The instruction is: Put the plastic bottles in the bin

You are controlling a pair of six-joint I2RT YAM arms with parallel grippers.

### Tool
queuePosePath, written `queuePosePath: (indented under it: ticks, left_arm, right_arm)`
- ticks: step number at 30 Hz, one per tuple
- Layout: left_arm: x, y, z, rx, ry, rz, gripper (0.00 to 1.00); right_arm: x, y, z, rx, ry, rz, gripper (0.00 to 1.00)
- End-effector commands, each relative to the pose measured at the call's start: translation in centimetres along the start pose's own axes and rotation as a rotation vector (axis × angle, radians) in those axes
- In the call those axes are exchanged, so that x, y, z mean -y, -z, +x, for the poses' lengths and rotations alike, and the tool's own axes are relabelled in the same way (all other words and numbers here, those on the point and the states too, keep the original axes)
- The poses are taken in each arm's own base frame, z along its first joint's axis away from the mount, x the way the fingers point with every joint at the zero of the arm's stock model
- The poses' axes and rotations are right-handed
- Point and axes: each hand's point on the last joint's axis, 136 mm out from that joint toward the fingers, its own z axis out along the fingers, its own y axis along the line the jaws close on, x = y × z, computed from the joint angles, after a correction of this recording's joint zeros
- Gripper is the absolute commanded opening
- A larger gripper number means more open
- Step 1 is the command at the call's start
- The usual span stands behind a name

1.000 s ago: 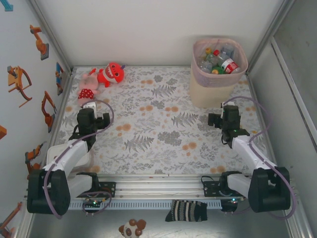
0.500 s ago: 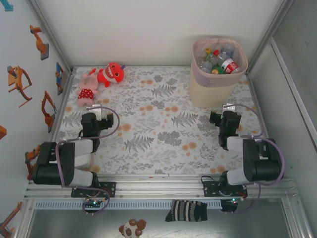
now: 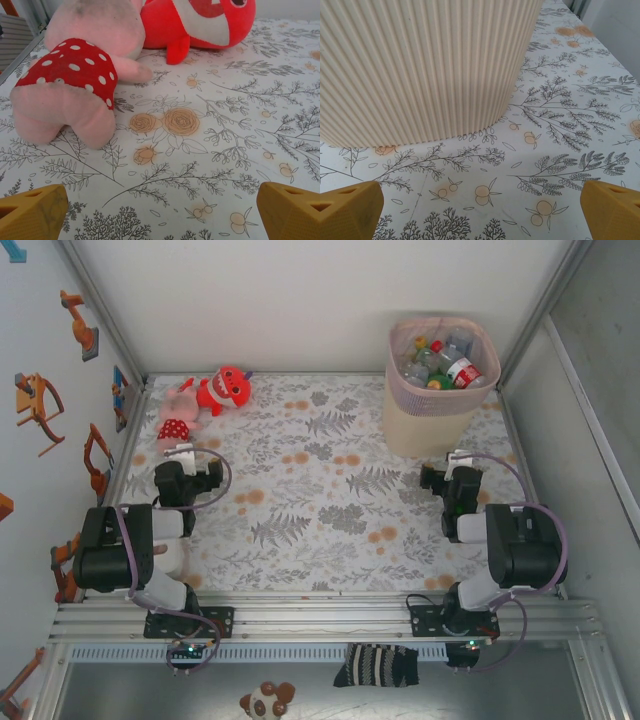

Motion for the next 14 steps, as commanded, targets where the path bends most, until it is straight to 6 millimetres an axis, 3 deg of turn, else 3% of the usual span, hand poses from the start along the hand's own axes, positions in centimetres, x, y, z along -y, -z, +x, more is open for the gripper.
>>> queuePosePath:
  ticks: [1,14]
  left_arm:
    - [-0.08,-0.14,-0.24,0.001,0.019,-0.006,0.97]
    - [-0.04,-0.12,-0.25,-0.001,0.020,-0.005,0.97]
  right_arm:
    - [0.05,-0.27,-2.04,0.059,-0.008,-0.006,0.99]
    - [0.02,-0.44,-1.99,0.048,-0.016,-0.020,0.99]
